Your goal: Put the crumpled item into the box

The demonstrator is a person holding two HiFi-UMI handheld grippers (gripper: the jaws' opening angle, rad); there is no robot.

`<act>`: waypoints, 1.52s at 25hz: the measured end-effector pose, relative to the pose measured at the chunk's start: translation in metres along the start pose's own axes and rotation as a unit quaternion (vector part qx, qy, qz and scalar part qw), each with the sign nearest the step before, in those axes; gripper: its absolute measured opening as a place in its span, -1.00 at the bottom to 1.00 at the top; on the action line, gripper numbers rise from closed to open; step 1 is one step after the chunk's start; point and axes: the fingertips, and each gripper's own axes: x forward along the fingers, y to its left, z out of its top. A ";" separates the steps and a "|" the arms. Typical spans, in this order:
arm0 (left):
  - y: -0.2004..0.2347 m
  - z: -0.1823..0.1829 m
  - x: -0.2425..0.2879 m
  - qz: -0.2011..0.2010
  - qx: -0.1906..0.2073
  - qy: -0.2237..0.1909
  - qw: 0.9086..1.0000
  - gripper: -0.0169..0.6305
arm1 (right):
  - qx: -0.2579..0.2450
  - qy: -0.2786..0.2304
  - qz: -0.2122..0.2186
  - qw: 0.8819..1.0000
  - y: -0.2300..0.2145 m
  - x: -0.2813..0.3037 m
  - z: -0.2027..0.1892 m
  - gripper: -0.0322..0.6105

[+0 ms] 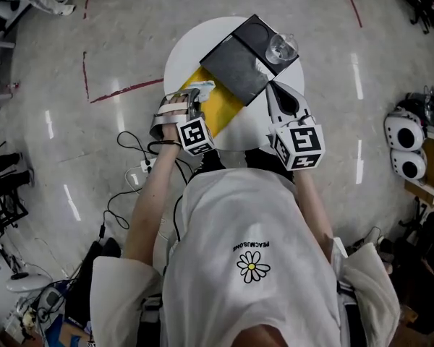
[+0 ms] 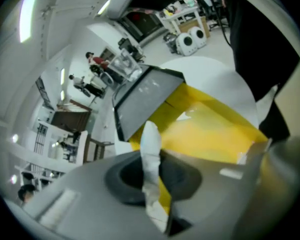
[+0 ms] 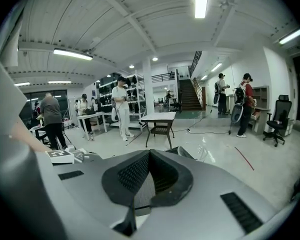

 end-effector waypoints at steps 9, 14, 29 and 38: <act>-0.022 0.001 0.017 -0.013 0.046 0.014 0.999 -0.80 | 0.005 0.010 -0.018 1.000 -0.008 -0.011 -0.005 -0.89; -0.035 0.006 0.022 -0.037 0.063 0.009 0.997 -0.77 | 0.013 0.014 -0.019 1.000 -0.010 -0.016 -0.011 -0.90; -0.064 0.005 0.023 -0.172 -0.015 0.005 0.985 -0.35 | 0.026 0.033 -0.012 0.999 -0.005 -0.011 -0.023 -0.89; -0.065 0.006 0.012 -0.208 -0.042 0.001 0.977 -0.16 | 0.025 0.031 -0.001 0.999 0.002 -0.004 -0.020 -0.89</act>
